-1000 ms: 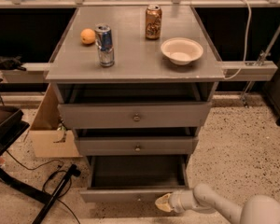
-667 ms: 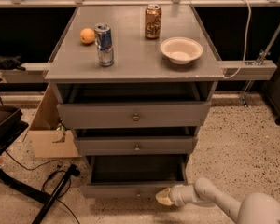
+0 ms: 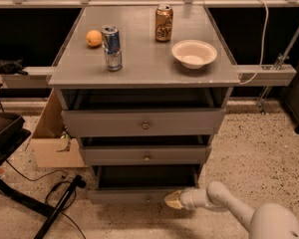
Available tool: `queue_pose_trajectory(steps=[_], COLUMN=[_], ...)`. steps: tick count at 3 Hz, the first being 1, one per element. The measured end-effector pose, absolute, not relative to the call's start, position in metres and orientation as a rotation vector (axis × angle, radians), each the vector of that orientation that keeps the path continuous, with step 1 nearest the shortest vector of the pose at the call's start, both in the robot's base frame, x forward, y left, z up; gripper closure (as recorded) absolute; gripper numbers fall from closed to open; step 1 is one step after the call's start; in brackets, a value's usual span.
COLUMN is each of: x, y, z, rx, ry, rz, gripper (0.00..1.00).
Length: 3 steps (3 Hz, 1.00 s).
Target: Close bottom drawer
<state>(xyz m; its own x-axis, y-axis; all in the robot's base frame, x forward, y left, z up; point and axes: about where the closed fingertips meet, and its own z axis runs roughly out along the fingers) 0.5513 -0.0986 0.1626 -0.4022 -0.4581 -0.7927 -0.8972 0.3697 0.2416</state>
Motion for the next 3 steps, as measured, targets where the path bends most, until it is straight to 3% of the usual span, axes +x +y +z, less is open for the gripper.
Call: queue_pose_trajectory(steps=[3], x=[0.582], y=[-0.094], z=[0.178], rx=[-1.129], ry=[1.940], rz=[0.919], gripper=[1.00])
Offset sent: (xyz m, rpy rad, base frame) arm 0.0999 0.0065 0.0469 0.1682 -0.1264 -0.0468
